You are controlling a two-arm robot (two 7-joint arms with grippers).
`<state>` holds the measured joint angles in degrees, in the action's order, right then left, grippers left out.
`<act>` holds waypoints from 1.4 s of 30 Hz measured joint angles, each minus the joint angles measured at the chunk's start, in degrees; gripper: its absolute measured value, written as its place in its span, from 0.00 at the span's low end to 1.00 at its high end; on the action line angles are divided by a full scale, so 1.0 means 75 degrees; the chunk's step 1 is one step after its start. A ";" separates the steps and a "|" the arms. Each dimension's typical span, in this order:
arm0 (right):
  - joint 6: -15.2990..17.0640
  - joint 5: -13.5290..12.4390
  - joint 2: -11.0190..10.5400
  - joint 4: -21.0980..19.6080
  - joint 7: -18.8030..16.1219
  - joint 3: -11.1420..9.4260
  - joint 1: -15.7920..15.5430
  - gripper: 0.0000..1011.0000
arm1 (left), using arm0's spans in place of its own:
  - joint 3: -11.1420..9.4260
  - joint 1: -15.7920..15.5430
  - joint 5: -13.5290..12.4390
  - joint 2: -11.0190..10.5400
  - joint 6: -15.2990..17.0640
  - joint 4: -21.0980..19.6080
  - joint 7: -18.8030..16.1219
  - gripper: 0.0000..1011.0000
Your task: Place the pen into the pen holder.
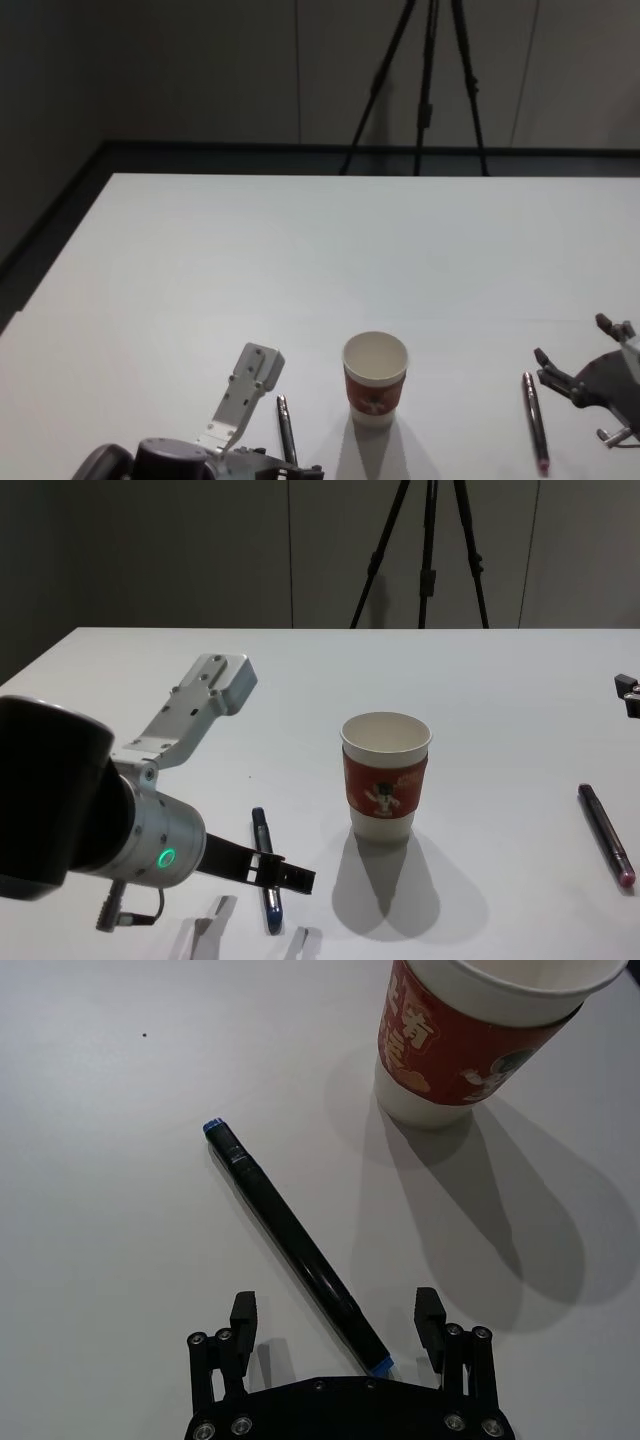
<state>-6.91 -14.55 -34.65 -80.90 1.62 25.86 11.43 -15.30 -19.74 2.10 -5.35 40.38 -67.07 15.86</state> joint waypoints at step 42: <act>0.0000 0.0000 0.0000 0.0000 0.0000 0.0000 0.0000 0.99 | 0.0152 -0.0132 -0.0620 0.0270 0.0011 0.0379 0.0086 0.99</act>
<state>-6.91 -14.55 -34.64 -80.90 1.62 25.86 11.43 -14.16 -20.73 -2.55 -3.33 40.46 -64.23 16.50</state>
